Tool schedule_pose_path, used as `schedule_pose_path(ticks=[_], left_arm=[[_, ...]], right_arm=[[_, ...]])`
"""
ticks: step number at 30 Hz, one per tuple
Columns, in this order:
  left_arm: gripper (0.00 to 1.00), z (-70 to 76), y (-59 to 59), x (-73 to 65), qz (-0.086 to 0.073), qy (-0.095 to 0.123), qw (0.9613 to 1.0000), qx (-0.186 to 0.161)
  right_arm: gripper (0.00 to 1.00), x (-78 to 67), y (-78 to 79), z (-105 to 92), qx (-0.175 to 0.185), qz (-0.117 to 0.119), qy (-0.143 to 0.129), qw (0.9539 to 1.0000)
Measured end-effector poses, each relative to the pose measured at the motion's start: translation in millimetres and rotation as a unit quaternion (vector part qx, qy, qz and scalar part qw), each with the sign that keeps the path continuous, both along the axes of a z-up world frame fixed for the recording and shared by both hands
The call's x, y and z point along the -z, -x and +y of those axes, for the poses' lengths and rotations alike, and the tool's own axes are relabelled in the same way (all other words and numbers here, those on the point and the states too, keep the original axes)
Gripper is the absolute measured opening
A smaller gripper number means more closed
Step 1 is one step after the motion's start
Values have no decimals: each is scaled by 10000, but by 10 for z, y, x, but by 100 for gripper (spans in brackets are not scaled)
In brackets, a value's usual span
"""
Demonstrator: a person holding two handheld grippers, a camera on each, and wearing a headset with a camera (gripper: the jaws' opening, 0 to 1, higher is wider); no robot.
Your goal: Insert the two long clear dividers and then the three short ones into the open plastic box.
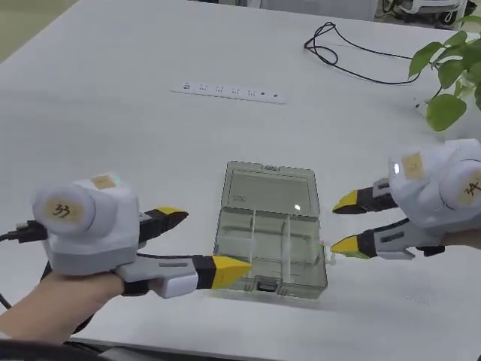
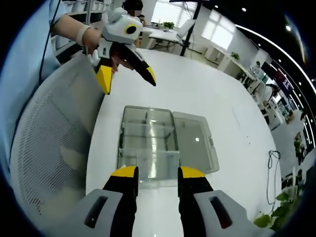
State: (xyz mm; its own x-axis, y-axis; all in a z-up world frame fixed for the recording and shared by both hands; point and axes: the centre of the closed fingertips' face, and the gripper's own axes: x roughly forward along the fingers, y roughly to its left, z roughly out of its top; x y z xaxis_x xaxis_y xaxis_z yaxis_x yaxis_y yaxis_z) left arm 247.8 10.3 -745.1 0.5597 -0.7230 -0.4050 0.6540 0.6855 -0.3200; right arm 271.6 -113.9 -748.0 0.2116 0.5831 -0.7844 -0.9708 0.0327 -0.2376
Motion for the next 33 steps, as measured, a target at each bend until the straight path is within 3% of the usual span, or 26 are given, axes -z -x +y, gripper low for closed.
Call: schedule_pose_path(ticks=[10,12,14,16,18,22,25,28,30,33], left_arm=[[74,-71,-91,-23,209,214,9995,-117],[71,-92,-97,-25,369,359,9986,-156],[67,-120,-106,-29,525,520,9970,-218],[56,-125,-126,-34,514,561,9968,-239],[48,-166,-121,-46,728,792,9938,-292],[44,-241,-132,-48,931,965,9905,-303],[38,-297,-145,-41,1072,1080,9878,-318],[28,-340,-152,-48,1188,1224,9847,-347],[21,-369,-154,-52,1358,1396,9800,-403],[15,-391,-157,-31,1446,1419,9784,-413]], right_arm=[[32,-82,-19,345,-413,-676,143,9968],[32,-88,11,404,-476,-799,193,9955],[32,-94,-13,438,-531,-1103,338,9919],[32,-83,-37,461,-587,-1384,492,9874],[32,-62,-30,510,-675,-1554,572,9839],[32,-54,3,613,-715,-1673,565,9817],[32,-70,33,693,-698,-1603,494,9834],[32,-42,43,733,-726,-1632,538,9824],[32,-35,58,744,-701,-1570,533,9837],[32,-32,88,767,-743,-1570,535,9833]])
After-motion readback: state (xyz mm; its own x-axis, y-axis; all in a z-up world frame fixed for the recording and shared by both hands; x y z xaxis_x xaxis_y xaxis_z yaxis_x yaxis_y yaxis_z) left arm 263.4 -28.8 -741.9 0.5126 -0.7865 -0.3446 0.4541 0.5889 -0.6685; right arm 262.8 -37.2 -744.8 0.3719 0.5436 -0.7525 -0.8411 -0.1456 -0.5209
